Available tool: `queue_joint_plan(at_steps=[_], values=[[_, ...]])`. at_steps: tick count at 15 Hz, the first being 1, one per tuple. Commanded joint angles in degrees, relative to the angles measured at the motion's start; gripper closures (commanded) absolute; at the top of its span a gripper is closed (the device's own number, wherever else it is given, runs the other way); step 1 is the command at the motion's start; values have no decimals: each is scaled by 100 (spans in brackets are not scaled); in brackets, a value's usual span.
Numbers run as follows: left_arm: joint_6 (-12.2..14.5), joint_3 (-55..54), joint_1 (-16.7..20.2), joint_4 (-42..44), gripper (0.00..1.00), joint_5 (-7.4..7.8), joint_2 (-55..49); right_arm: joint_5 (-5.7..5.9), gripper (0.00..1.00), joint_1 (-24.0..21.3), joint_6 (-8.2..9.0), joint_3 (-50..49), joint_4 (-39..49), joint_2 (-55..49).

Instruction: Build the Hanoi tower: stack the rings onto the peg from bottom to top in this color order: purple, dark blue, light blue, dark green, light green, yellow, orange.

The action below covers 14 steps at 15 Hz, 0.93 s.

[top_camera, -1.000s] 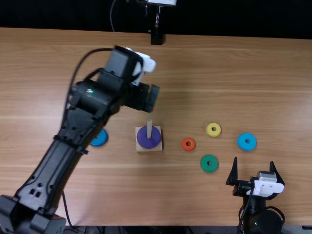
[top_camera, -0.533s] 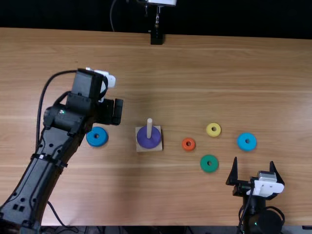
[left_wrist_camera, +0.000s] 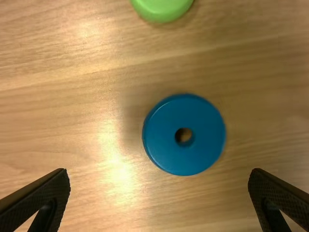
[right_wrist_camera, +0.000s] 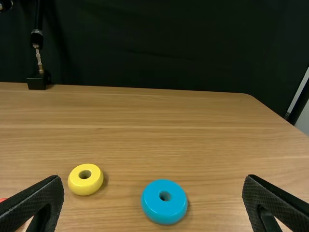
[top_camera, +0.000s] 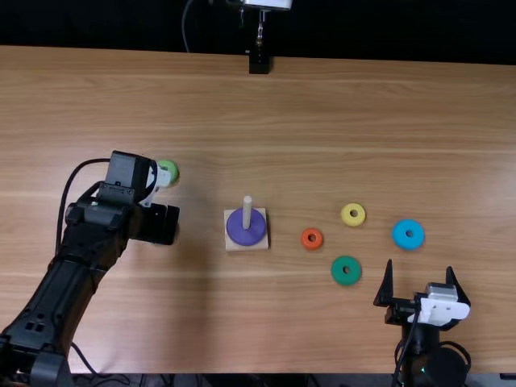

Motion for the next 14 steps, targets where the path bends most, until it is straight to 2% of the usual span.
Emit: queue_joint_plan(at_steps=[1, 3, 9, 14], values=[[256, -106, 15, 15, 0, -12, -166, 33, 0, -43, 58, -57, -85, -38], [267, -106, 7, 36, 0, -12, 19, 33, 0, -43, 58, -57, -85, -38], [256, -177, -55, 806, 0, -23, 397, 33, 0, -43, 58, -57, -85, -38], [246, -177, -90, 795, 0, 9, 792, 33, 0, -43, 58, -57, -85, -38]])
